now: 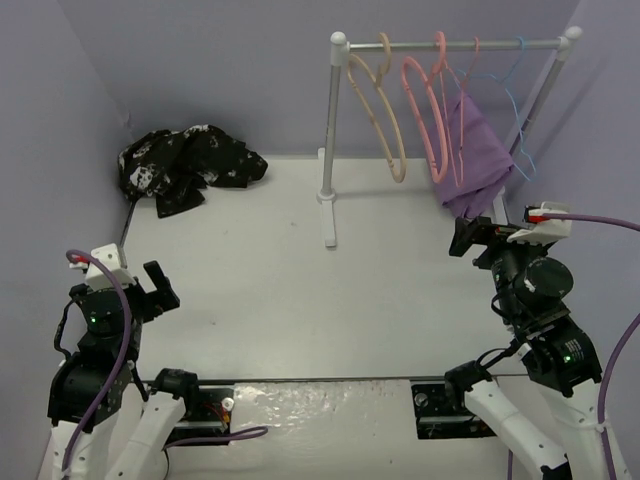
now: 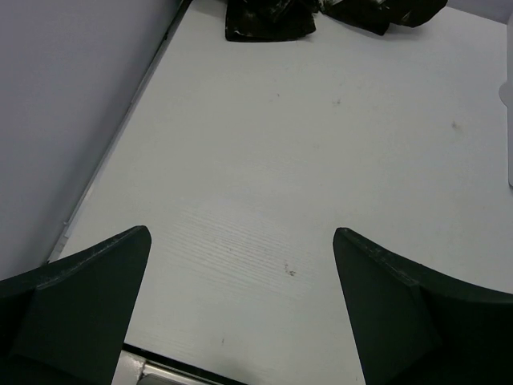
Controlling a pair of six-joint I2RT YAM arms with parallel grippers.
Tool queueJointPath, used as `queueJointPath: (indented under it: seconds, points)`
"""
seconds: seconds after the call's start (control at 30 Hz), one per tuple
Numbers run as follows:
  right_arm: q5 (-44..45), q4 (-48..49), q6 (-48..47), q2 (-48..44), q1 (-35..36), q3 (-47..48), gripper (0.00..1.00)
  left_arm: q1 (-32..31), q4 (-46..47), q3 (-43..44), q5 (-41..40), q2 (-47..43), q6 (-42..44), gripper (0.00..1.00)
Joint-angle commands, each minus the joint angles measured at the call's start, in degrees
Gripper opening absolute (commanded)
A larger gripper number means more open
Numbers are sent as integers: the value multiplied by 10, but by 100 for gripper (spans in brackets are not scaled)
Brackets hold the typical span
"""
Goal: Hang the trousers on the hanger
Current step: Pick up the trousers from the corner of the board.
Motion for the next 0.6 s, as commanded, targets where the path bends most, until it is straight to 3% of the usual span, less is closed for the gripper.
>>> queueJointPath:
  seconds: [0.0, 0.27, 0.57]
  points:
    - [7, 31, 1, 17, 3, 18, 100, 4, 54, 20, 22, 47, -12, 97]
    - [5, 32, 7, 27, 3, 14, 100, 5, 119, 69, 62, 204, -80, 97]
    - [4, 31, -2, 49, 3, 5, 100, 4, 264, 165, 58, 464, -187, 97]
